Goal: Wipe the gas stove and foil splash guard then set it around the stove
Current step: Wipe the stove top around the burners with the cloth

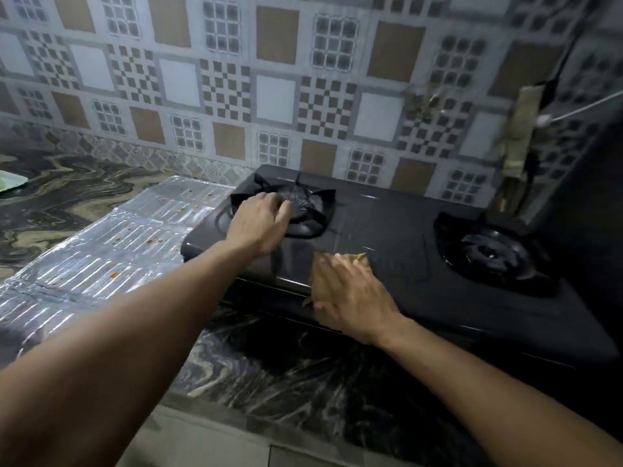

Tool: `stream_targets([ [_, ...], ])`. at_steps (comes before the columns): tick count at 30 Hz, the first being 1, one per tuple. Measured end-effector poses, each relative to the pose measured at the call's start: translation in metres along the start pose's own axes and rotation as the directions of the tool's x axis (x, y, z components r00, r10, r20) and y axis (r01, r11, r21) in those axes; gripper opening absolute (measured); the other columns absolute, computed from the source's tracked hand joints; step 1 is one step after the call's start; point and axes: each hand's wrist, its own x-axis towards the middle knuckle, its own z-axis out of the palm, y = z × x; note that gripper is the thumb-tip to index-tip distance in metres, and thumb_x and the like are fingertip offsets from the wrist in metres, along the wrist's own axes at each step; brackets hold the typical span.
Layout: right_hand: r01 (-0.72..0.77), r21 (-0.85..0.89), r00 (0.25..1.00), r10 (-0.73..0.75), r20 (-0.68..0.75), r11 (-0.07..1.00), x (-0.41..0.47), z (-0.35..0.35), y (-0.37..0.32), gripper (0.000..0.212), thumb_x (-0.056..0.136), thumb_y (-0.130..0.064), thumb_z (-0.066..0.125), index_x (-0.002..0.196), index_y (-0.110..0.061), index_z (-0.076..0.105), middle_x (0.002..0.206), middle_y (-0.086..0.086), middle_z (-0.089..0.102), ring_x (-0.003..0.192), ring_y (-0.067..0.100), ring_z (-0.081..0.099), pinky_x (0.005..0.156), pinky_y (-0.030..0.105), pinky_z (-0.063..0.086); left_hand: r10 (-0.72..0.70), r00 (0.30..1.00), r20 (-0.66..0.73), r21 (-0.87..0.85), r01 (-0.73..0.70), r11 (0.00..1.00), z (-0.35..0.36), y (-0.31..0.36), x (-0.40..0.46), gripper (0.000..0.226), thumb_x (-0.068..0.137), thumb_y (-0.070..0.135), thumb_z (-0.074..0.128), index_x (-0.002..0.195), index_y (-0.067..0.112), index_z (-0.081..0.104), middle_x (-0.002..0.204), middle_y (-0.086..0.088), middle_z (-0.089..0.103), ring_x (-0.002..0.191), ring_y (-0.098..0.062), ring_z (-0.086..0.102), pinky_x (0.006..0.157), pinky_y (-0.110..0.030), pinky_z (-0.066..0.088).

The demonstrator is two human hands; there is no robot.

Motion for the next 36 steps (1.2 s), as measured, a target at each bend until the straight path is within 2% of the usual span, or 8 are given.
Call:
stream_targets([
  [5, -0.123, -0.03, 0.992, 0.123, 0.003, 0.992, -0.082, -0.01, 0.072, 0.074, 0.092, -0.059, 0.036, 0.147, -0.009, 0.035, 0.15, 0.009, 0.042, 0.138, 0.028, 0.038, 0.113, 0.044, 0.028, 0.197, 0.969, 0.148, 0.013, -0.201, 0.979, 0.045, 0.072, -0.013, 0.041, 0.099, 0.039, 0.038, 0.096, 0.009, 0.066, 0.105, -0.016, 0.066, 0.105, -0.035, 0.058, 0.084, -0.038, 0.044],
  [11, -0.332, -0.076, 0.94, 0.337, 0.05, 0.94, -0.15, -0.022, 0.139, 0.102, 0.082, -0.076, -0.008, 0.152, -0.01, 0.027, 0.159, 0.003, 0.024, 0.148, 0.019, 0.018, 0.12, 0.037, 0.013, 0.366, 0.879, 0.305, -0.014, -0.38, 0.925, 0.099, 0.116, -0.025, 0.042, 0.1, 0.036, 0.034, 0.108, 0.012, 0.067, 0.126, -0.009, 0.063, 0.128, -0.027, 0.05, 0.108, -0.039, 0.036],
  [14, -0.481, -0.042, 0.875, 0.483, 0.046, 0.876, -0.177, -0.028, 0.166, 0.111, 0.074, -0.081, -0.016, 0.153, -0.014, 0.024, 0.161, -0.002, 0.02, 0.149, 0.014, 0.013, 0.121, 0.036, 0.01, 0.351, 0.835, 0.424, 0.04, -0.405, 0.914, 0.12, 0.135, -0.031, 0.051, 0.1, 0.042, 0.027, 0.133, 0.014, 0.054, 0.151, -0.01, 0.041, 0.145, -0.025, 0.028, 0.118, -0.045, 0.022],
  [17, -0.611, -0.019, 0.792, 0.611, 0.005, 0.792, -0.203, -0.029, 0.19, 0.102, 0.08, -0.079, -0.005, 0.151, -0.015, 0.028, 0.16, -0.001, 0.024, 0.148, 0.015, 0.016, 0.121, 0.037, 0.01, 0.341, 0.822, 0.456, 0.092, -0.425, 0.9, 0.134, 0.152, -0.039, 0.052, 0.102, 0.039, 0.029, 0.145, 0.011, 0.039, 0.16, -0.009, 0.024, 0.15, -0.023, 0.012, 0.119, -0.043, 0.01],
  [20, -0.717, -0.002, 0.696, 0.717, -0.028, 0.697, -0.216, -0.03, 0.211, 0.063, 0.1, -0.053, 0.024, 0.15, -0.015, 0.031, 0.159, -0.001, 0.026, 0.148, 0.015, 0.016, 0.121, 0.035, 0.009, 0.332, 0.842, 0.425, 0.112, -0.413, 0.904, 0.144, 0.158, -0.048, 0.055, 0.103, 0.04, 0.028, 0.146, 0.007, 0.037, 0.161, -0.009, 0.021, 0.151, -0.024, 0.007, 0.12, -0.045, 0.005],
  [27, -0.799, 0.228, 0.573, 0.82, 0.002, 0.557, -0.215, -0.033, 0.229, 0.052, 0.103, -0.036, 0.028, 0.151, -0.015, 0.031, 0.161, 0.002, 0.02, 0.148, 0.021, 0.014, 0.12, 0.034, 0.011, 0.348, 0.893, 0.286, 0.044, -0.375, 0.926, 0.149, 0.156, -0.057, 0.056, 0.103, 0.035, 0.028, 0.148, 0.002, 0.032, 0.161, -0.013, 0.019, 0.151, -0.024, 0.001, 0.121, -0.043, -0.001],
  [33, -0.843, 0.483, 0.215, 0.971, -0.101, 0.237, -0.223, -0.029, 0.194, 0.049, 0.104, -0.03, 0.028, 0.15, -0.016, 0.032, 0.152, 0.013, 0.034, 0.133, 0.035, 0.039, 0.106, 0.042, 0.033, 0.357, 0.896, 0.266, 0.019, -0.375, 0.927, 0.156, 0.155, -0.056, 0.052, 0.102, 0.037, 0.026, 0.138, 0.003, 0.042, 0.16, -0.015, 0.022, 0.151, -0.026, 0.002, 0.122, -0.047, 0.002],
  [36, -0.853, 0.484, 0.166, 0.981, -0.099, 0.194, -0.225, -0.033, 0.175, 0.048, 0.104, -0.026, 0.029, 0.149, -0.009, 0.03, 0.143, 0.019, 0.041, 0.125, 0.039, 0.045, 0.098, 0.042, 0.038, 0.372, 0.903, 0.215, 0.027, -0.387, 0.922, 0.158, 0.153, -0.057, 0.051, 0.101, 0.036, 0.027, 0.134, 0.002, 0.046, 0.16, -0.016, 0.02, 0.151, -0.027, 0.0, 0.121, -0.048, -0.001],
])
